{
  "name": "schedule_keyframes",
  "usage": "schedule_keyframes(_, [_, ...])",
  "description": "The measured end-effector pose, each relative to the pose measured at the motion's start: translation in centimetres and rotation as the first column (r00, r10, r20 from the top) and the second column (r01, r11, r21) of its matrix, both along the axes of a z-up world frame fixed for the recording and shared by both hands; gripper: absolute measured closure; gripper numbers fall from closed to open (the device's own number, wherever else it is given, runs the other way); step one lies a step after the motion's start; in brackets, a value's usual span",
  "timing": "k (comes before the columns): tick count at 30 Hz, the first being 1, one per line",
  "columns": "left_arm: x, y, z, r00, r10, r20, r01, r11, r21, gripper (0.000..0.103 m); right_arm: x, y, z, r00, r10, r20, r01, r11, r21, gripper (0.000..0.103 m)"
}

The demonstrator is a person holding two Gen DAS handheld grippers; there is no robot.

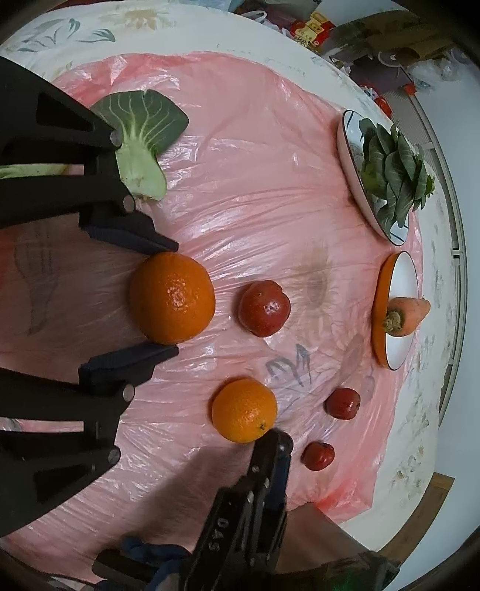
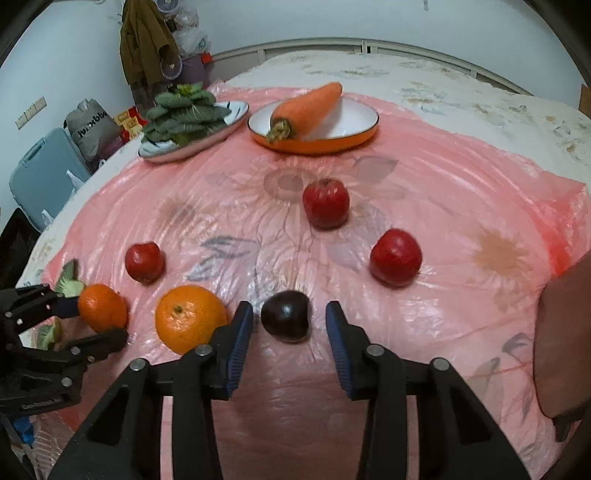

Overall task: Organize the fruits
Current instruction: 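Grasp another dark plum with the right tool while the left tool grasps an orange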

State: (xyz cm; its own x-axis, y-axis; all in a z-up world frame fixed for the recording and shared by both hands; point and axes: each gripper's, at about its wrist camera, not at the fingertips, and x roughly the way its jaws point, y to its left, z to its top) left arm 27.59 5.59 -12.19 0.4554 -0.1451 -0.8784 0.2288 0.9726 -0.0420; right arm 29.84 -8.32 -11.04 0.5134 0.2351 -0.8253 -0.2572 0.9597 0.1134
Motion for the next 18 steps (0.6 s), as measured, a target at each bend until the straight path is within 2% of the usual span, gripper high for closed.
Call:
schedule_keyframes(5, [0.1, 0.3, 0.0, 1.000, 0.005, -0.002, -0.005, 1.000, -0.031, 0.063, 0.3, 0.0, -0.4, 1.000, -0.004, -0.002, 0.004, 1.000, -0.009, 0.103])
schedule_keyframes(18, [-0.1, 0.9, 0.6, 1.000, 0.014, 0.017, -0.013, 0.997, -0.075, 0.064, 0.2, -2.1, 0.7, 0.999, -0.043, -0.009, 0.043, 0.987, 0.153, 0.103])
